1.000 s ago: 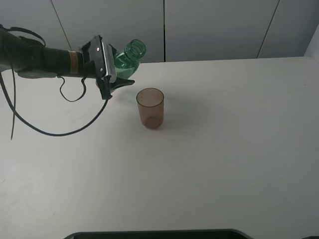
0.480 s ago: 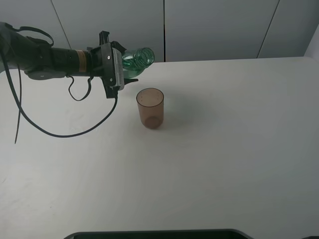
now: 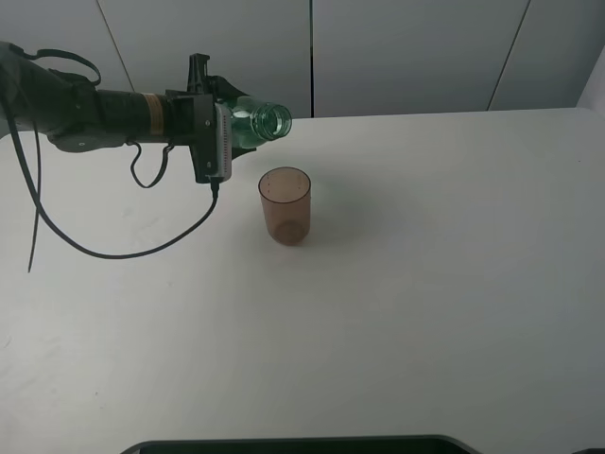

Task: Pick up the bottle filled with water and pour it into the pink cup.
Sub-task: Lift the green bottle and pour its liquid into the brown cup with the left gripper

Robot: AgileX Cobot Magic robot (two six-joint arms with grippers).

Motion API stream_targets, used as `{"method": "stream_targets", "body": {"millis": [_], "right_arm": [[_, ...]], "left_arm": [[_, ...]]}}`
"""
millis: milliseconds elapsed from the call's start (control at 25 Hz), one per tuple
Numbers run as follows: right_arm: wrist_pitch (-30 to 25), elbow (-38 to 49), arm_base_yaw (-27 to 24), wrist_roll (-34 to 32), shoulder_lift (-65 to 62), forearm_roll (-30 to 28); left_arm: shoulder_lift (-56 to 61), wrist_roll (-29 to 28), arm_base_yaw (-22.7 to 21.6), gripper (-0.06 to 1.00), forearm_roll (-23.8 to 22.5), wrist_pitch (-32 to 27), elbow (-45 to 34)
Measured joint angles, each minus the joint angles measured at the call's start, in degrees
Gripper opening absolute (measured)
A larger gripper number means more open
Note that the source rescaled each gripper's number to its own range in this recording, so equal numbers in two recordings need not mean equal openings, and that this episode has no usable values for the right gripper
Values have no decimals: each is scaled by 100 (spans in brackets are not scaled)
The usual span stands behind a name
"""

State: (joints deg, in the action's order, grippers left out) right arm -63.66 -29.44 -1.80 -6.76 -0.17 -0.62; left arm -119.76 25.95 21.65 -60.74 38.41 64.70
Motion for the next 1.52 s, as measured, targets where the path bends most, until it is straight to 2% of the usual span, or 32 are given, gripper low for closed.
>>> {"method": "stream_targets", "body": {"millis": [200, 440, 640, 880, 1520], "right_arm": [[0, 0, 0, 0, 0, 0], [0, 0, 0, 0, 0, 0], [0, 0, 0, 0, 0, 0], [0, 0, 0, 0, 0, 0], [0, 0, 0, 0, 0, 0]], "left_arm": [[0, 288, 0, 0, 4, -14, 0], [0, 895, 0, 0, 14, -47, 0], [0, 1117, 0, 0, 42, -70, 0], [0, 1674, 0, 0, 251, -82, 0], [0, 2237, 0, 0, 455, -105, 0]]}}
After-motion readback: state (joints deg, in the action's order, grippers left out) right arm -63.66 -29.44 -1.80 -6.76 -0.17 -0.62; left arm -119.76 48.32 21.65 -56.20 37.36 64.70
